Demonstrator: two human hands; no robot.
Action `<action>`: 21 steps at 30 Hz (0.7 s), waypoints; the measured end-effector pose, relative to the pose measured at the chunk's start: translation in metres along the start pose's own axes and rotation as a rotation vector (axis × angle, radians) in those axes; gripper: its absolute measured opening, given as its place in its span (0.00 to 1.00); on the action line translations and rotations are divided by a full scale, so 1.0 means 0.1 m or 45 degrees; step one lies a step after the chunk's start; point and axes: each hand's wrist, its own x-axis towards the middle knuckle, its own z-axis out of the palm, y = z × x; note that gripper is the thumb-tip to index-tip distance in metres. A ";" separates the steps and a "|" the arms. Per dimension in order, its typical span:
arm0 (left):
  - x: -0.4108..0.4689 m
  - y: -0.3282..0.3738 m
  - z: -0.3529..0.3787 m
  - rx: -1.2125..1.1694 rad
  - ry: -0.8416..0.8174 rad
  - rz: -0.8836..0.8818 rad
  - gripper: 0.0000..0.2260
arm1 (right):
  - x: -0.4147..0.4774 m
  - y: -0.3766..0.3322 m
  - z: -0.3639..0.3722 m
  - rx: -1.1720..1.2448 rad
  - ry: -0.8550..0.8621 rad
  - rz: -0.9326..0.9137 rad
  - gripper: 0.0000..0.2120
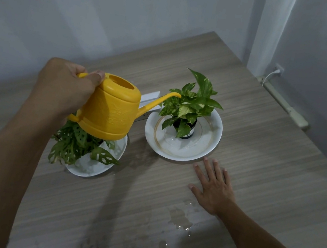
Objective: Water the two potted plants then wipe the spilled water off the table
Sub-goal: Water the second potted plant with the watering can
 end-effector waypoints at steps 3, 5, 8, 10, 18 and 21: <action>0.01 0.00 -0.02 0.022 0.006 0.033 0.18 | 0.00 0.00 0.00 -0.031 -0.024 -0.013 0.36; 0.01 0.00 -0.03 0.037 0.015 0.036 0.18 | 0.00 0.00 0.00 -0.040 -0.035 -0.014 0.36; 0.01 0.02 -0.03 0.008 -0.007 0.035 0.14 | -0.01 0.01 -0.01 -0.030 -0.018 -0.002 0.36; 0.00 0.02 -0.02 -0.002 -0.024 0.033 0.12 | -0.01 0.01 -0.02 -0.035 -0.029 -0.006 0.35; -0.01 -0.17 0.01 -0.167 0.064 -0.025 0.16 | -0.01 0.00 -0.01 -0.017 -0.024 0.003 0.36; -0.15 -0.34 0.00 -0.375 0.071 -0.141 0.12 | -0.01 -0.02 -0.07 -0.039 -0.058 0.003 0.35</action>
